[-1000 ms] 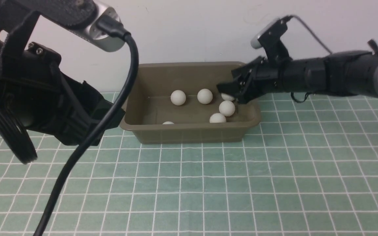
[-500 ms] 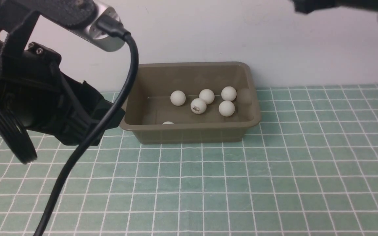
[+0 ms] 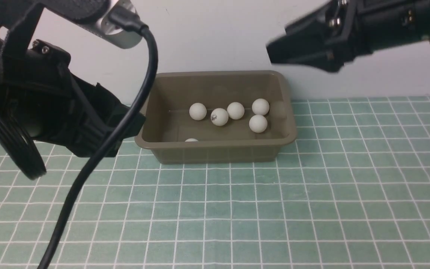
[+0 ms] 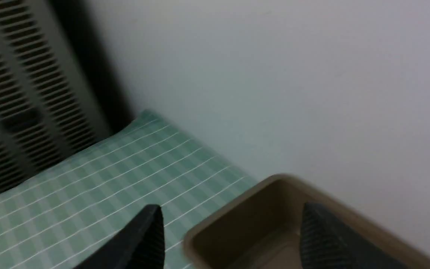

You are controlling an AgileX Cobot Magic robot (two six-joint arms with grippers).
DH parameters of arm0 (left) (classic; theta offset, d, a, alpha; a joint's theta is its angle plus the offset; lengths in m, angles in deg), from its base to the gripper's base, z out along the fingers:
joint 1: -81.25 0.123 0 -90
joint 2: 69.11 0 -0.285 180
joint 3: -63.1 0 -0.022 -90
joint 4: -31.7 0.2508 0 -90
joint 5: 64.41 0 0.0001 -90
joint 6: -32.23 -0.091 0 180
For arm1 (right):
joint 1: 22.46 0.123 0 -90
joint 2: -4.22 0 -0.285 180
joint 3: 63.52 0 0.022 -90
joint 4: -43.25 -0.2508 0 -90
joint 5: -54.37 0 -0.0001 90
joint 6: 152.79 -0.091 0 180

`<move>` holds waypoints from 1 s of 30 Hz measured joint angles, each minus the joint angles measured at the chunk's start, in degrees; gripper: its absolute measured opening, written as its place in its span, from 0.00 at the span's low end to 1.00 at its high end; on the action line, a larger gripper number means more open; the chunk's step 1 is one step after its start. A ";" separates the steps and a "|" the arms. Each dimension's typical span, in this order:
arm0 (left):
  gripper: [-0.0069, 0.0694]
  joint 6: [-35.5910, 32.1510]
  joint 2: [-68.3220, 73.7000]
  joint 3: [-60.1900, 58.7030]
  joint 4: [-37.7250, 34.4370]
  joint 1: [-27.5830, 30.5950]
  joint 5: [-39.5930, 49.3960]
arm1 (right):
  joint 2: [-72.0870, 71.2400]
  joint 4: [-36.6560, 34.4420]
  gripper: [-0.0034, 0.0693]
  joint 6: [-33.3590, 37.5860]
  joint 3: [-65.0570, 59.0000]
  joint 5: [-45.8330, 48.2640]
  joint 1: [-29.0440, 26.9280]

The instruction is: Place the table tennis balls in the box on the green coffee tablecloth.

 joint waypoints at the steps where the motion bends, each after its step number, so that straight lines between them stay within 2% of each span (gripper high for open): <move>1: 0.61 0.00 0.00 0.00 -0.33 0.00 0.00 | -0.35 4.04 0.64 -2.20 -0.11 0.16 0.36; 5: 0.61 -0.09 0.00 0.00 -0.77 0.00 0.00 | -3.33 21.80 0.64 -12.64 -0.33 -1.18 0.69; 6: 0.61 -0.26 0.00 0.00 -0.77 0.00 0.00 | -5.25 28.56 0.64 -17.04 -0.33 -1.46 0.69; 11: 0.61 -0.43 0.00 0.00 -0.79 0.00 -0.06 | -11.76 40.53 0.64 -26.19 -0.33 -0.83 0.69; 16: 0.61 -0.45 0.00 0.00 -0.79 0.00 -0.06 | -18.63 43.55 0.64 -29.45 -0.33 1.05 0.69; 23: 0.61 -0.79 0.00 0.00 -0.83 0.00 -0.12 | -28.18 45.40 0.64 -30.06 -4.92 0.64 0.69; 30: 0.61 -0.84 0.00 0.00 -1.06 0.00 -0.17 | -38.92 48.07 0.64 -30.06 -29.51 -9.08 0.69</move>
